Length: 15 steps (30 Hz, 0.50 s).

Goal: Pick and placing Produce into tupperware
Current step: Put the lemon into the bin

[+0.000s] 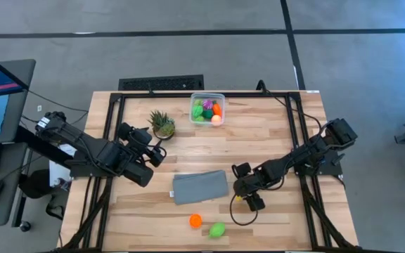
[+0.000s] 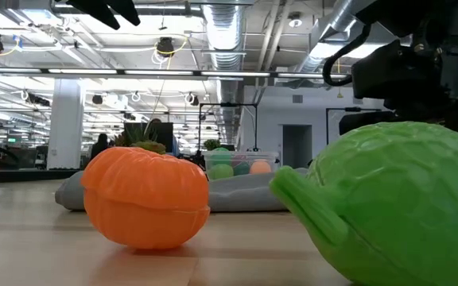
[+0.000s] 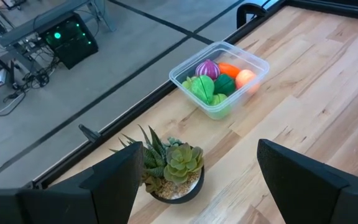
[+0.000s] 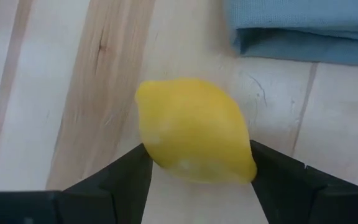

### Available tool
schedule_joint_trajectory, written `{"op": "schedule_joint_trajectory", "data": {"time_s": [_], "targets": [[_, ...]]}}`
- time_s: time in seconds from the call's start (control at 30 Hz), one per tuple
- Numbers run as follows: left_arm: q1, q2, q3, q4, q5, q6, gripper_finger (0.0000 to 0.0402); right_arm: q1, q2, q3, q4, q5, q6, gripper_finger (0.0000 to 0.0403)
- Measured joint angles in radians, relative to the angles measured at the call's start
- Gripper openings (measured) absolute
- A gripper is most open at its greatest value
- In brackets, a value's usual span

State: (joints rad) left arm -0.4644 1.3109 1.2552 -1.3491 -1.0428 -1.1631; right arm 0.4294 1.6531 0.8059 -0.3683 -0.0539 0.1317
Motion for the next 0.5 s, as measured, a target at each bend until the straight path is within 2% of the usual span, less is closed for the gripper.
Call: {"op": "schedule_joint_trajectory", "data": {"time_s": [0.23,0.5], "targets": [[0.0,0.0,0.0,0.0,0.0,0.001,0.0306,0.0,0.0,0.0,0.013,-0.096,-0.071,0.0276],[-0.001,0.0,0.0,0.0,0.012,0.0,0.0306,-0.02,0.0,0.0,0.017,-0.106,-0.105,0.0276]]}}
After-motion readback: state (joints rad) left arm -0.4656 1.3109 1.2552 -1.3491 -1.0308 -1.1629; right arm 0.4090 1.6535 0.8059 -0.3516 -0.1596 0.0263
